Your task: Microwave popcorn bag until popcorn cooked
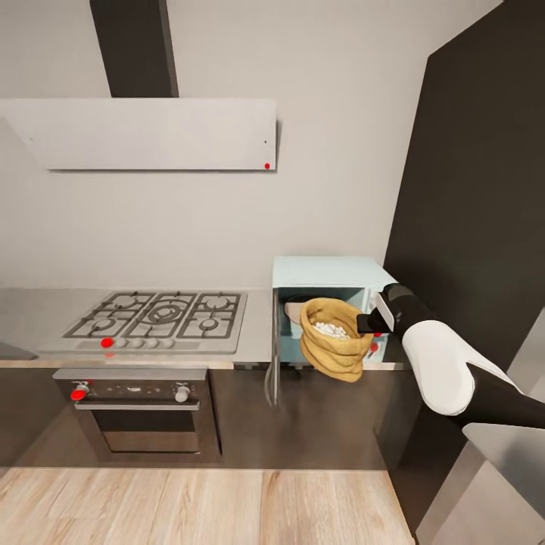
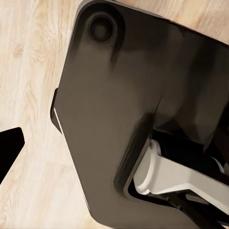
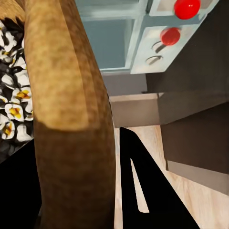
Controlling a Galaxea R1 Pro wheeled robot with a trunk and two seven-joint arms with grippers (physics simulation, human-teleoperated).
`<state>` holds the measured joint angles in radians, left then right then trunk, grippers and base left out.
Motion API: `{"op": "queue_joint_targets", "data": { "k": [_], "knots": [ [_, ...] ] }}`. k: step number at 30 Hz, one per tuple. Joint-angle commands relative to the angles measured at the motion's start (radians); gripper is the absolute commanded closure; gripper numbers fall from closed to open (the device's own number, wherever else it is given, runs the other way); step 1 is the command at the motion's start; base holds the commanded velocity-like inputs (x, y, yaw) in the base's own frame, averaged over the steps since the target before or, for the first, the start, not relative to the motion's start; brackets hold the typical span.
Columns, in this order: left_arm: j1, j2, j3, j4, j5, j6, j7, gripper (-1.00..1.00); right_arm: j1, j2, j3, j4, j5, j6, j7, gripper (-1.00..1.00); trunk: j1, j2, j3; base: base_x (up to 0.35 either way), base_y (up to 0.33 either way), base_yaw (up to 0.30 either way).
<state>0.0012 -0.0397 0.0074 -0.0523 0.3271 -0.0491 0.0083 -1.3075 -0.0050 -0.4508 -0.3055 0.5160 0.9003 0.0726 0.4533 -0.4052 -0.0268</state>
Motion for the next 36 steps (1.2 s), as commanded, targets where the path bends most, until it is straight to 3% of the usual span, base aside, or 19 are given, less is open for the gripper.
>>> {"op": "queue_joint_targets", "data": {
  "k": [1, 20, 30, 36],
  "knots": [
    [0.000, 0.000, 0.000, -0.001, 0.004, -0.002, 0.001, -1.00, -0.001, 0.000, -0.006, -0.001, 0.010, 0.003, 0.008, 1.00, -0.003, 0.005, 0.001, 0.000, 0.000, 0.000],
    [0.000, 0.002, 0.005, -0.002, 0.015, -0.003, 0.002, -1.00, -0.001, 0.002, -0.006, 0.022, 0.010, 0.010, 0.010, 1.00, -0.003, 0.005, 0.001, 0.000, 0.000, 0.000],
    [0.000, 0.004, 0.003, -0.001, 0.014, -0.003, -0.001, -1.00, -0.001, 0.002, -0.006, 0.023, 0.010, 0.008, 0.008, 1.00, -0.003, 0.005, 0.001, 0.262, 0.000, 0.000],
    [0.000, 0.004, 0.004, 0.000, 0.016, -0.003, 0.000, -1.00, -0.001, 0.001, -0.006, 0.023, 0.012, 0.005, 0.006, 1.00, -0.003, 0.005, 0.001, 0.055, 0.000, 0.000]
  ]
}}
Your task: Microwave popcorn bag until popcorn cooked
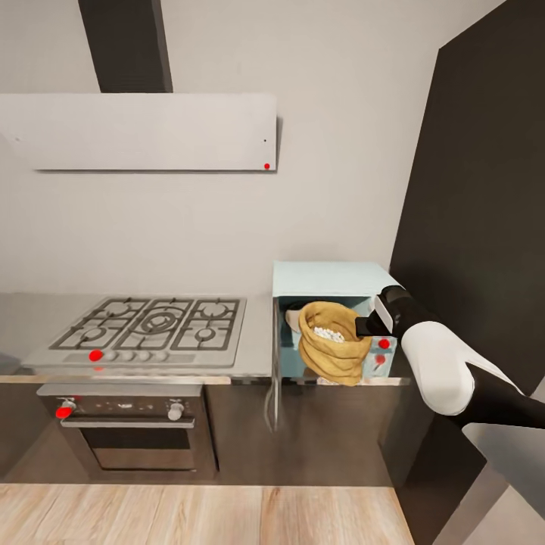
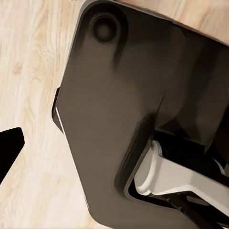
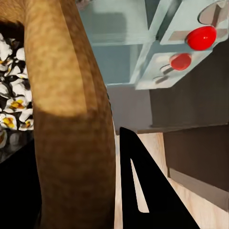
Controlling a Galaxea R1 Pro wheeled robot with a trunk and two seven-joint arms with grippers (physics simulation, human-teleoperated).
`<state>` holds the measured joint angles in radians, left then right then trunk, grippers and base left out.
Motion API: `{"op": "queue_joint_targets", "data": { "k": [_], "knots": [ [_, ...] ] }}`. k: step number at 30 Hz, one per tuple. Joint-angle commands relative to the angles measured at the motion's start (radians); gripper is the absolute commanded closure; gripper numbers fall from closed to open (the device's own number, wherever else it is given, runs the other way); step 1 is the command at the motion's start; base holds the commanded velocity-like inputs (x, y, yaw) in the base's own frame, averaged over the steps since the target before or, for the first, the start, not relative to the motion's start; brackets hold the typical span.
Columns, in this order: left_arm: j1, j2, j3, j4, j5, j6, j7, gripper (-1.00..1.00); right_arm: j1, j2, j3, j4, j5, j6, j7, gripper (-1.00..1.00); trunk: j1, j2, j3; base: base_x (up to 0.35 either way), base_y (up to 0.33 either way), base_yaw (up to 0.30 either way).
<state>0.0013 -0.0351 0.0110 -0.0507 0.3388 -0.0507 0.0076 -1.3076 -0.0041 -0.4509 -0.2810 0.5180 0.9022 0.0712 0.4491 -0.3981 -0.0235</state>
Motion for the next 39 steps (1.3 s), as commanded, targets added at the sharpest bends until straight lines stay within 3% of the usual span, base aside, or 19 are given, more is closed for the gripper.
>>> {"op": "queue_joint_targets", "data": {
  "k": [1, 9, 29, 39],
  "knots": [
    [0.000, 0.000, -0.001, -0.001, 0.003, -0.001, 0.000, -1.00, -0.001, 0.000, -0.006, -0.001, 0.011, 0.003, 0.007, 1.00, 0.001, -0.002, -0.002, 0.200, 0.000, 0.000],
    [0.000, 0.001, 0.001, -0.001, 0.003, -0.002, 0.000, -1.00, -0.001, 0.000, -0.006, -0.001, 0.013, 0.003, 0.006, 1.00, 0.001, -0.002, -0.002, 0.274, 0.000, 0.000],
    [0.000, -0.002, 0.003, -0.001, 0.005, -0.001, 0.001, -1.00, -0.001, -0.003, -0.006, 0.026, 0.013, -0.001, -0.021, 1.00, 0.001, -0.002, -0.002, 0.008, 0.000, 0.000],
    [0.000, 0.000, 0.000, -0.001, 0.003, -0.001, 0.000, -1.00, -0.001, -0.022, -0.006, 0.026, 0.011, -0.005, -0.022, 1.00, 0.001, -0.002, -0.002, 0.173, 0.000, 0.000]
  ]
}}
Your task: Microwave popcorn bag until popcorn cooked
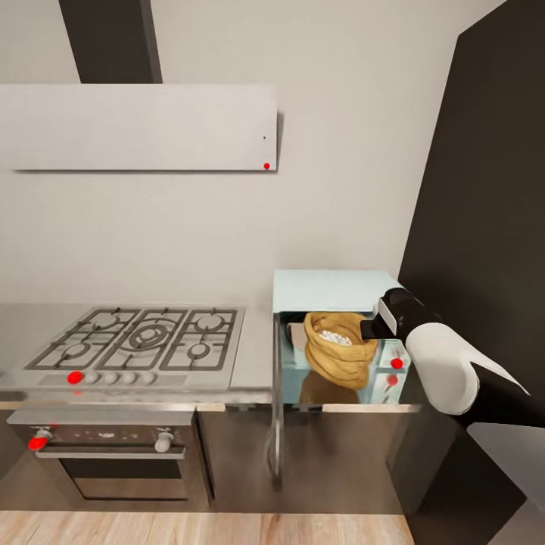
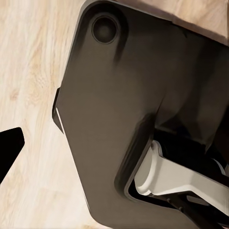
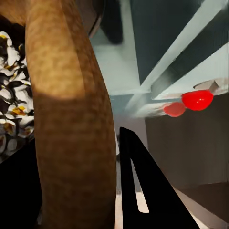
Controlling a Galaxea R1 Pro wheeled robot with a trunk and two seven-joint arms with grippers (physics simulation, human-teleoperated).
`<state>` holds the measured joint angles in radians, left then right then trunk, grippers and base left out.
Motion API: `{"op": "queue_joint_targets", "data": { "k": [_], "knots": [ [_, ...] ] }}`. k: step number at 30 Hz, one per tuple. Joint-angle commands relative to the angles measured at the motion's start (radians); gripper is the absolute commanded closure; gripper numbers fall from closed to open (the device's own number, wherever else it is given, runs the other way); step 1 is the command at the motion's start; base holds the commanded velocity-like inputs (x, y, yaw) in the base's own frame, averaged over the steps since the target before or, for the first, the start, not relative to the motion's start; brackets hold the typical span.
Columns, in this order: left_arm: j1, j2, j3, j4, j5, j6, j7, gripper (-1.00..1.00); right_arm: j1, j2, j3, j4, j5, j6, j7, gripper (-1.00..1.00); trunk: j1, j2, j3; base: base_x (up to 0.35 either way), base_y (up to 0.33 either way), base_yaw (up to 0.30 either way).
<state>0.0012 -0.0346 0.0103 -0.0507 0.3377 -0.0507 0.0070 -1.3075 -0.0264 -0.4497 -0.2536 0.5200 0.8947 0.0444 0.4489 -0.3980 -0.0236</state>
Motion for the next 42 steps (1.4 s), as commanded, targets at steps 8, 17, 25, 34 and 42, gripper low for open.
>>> {"op": "queue_joint_targets", "data": {
  "k": [8, 17, 25, 34, 42],
  "knots": [
    [0.000, 0.000, 0.002, -0.001, 0.005, -0.001, 0.001, -1.00, -0.001, 0.001, -0.007, -0.001, 0.009, 0.004, 0.005, 1.00, 0.001, -0.002, -0.002, 0.222, 0.000, 0.000],
    [0.000, 0.001, 0.002, -0.001, 0.006, -0.001, 0.001, -1.00, -0.001, 0.002, -0.007, -0.001, 0.008, 0.006, 0.008, 1.00, 0.001, -0.002, -0.002, 0.130, 0.000, 0.000],
    [0.000, 0.000, 0.002, -0.001, 0.006, -0.002, 0.001, -1.00, -0.001, 0.002, -0.007, -0.001, 0.008, 0.006, 0.010, 1.00, 0.001, -0.002, -0.002, 0.082, 0.000, 0.000],
    [0.000, -0.001, 0.002, -0.001, 0.006, -0.001, 0.001, -1.00, -0.001, 0.002, -0.007, -0.001, 0.008, 0.009, 0.018, -1.00, 0.001, -0.002, -0.002, 0.001, 0.000, 0.000],
    [0.000, -0.002, -0.006, -0.001, -0.003, -0.004, 0.001, -1.00, -0.001, 0.002, -0.007, -0.002, 0.006, 0.014, 0.021, -1.00, 0.001, -0.002, -0.002, -0.003, 0.000, 0.000]
  ]
}}
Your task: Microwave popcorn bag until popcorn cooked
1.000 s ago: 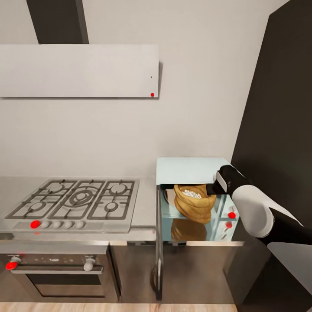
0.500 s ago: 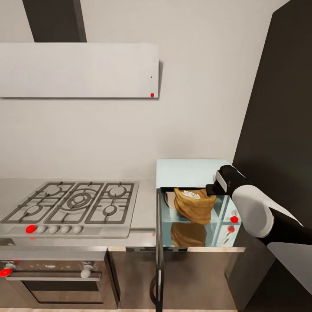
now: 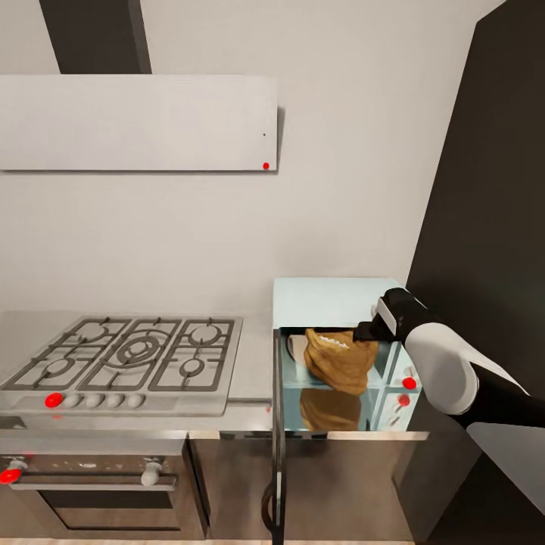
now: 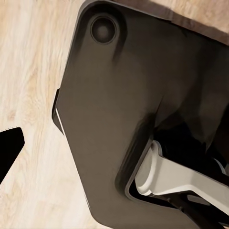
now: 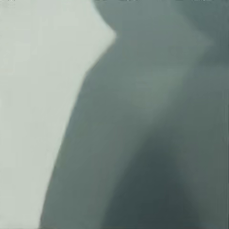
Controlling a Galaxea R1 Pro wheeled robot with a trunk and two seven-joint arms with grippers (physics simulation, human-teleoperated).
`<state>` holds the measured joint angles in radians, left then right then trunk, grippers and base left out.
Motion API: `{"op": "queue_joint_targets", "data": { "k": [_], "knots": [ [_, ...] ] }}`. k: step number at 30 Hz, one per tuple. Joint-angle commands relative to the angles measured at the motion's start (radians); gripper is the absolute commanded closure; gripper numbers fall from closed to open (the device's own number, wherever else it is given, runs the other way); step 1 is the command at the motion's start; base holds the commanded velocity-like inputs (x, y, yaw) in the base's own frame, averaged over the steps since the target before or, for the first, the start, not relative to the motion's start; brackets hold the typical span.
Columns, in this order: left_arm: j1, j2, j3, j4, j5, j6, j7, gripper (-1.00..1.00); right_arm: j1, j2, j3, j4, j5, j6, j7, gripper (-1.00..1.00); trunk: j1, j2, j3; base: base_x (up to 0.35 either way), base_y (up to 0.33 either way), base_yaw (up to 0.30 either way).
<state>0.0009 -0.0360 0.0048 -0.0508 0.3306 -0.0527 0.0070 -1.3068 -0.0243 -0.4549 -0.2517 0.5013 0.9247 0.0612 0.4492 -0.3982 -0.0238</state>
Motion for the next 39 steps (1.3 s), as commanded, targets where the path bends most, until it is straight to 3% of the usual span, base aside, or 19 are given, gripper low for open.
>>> {"op": "queue_joint_targets", "data": {
  "k": [1, 7, 11, 13, 15, 19, 24, 31, 39],
  "knots": [
    [0.000, 0.000, 0.001, -0.001, 0.006, -0.001, 0.001, -1.00, -0.002, 0.000, -0.002, -0.004, 0.024, -0.016, 0.005, -1.00, 0.001, -0.002, -0.002, -0.133, 0.000, 0.000],
    [0.001, -0.002, 0.004, -0.001, 0.010, 0.000, 0.002, -1.00, -0.002, 0.000, -0.002, -0.011, 0.023, -0.034, 0.014, -1.00, 0.001, -0.002, -0.002, -0.301, 0.000, 0.000],
    [0.000, -0.002, 0.004, -0.001, 0.008, 0.000, 0.002, -1.00, -0.002, 0.003, -0.002, -0.012, 0.022, -0.096, 0.015, -1.00, 0.001, -0.002, -0.002, -0.345, 0.000, 0.000],
    [0.001, -0.002, 0.003, -0.001, 0.005, -0.001, 0.002, -1.00, -0.002, 0.006, -0.003, -0.009, 0.002, -0.199, 0.021, -1.00, 0.001, -0.002, -0.002, -0.347, 0.000, 0.000],
    [0.000, -0.002, 0.003, -0.001, 0.004, -0.001, 0.002, -1.00, -0.001, 0.006, -0.004, -0.006, -0.072, -0.328, 0.027, -1.00, 0.001, -0.002, -0.002, -0.347, 0.000, 0.000],
    [0.000, -0.002, 0.002, -0.001, 0.003, -0.001, 0.002, -1.00, 0.040, 0.002, -0.004, -0.007, -0.140, -0.486, 0.030, -1.00, 0.001, -0.002, -0.002, -0.347, 0.000, 0.000],
    [0.000, -0.002, 0.001, -0.001, 0.002, -0.001, 0.002, -1.00, 0.059, 0.001, -0.003, -0.005, -0.142, -0.517, 0.031, -1.00, 0.001, -0.002, -0.002, -0.347, 0.000, 0.000],
    [0.000, -0.002, 0.002, -0.001, 0.002, -0.001, 0.002, -1.00, 0.150, 0.021, 0.001, -0.005, -0.138, -0.533, 0.030, -1.00, 0.001, -0.002, -0.002, -0.309, 0.000, 0.000],
    [0.001, -0.002, -0.001, -0.001, 0.002, -0.001, 0.002, -1.00, 0.235, 0.033, 0.001, 0.044, -0.139, -0.829, 0.032, -1.00, 0.001, -0.002, -0.002, -0.027, 0.000, 0.000]
  ]
}}
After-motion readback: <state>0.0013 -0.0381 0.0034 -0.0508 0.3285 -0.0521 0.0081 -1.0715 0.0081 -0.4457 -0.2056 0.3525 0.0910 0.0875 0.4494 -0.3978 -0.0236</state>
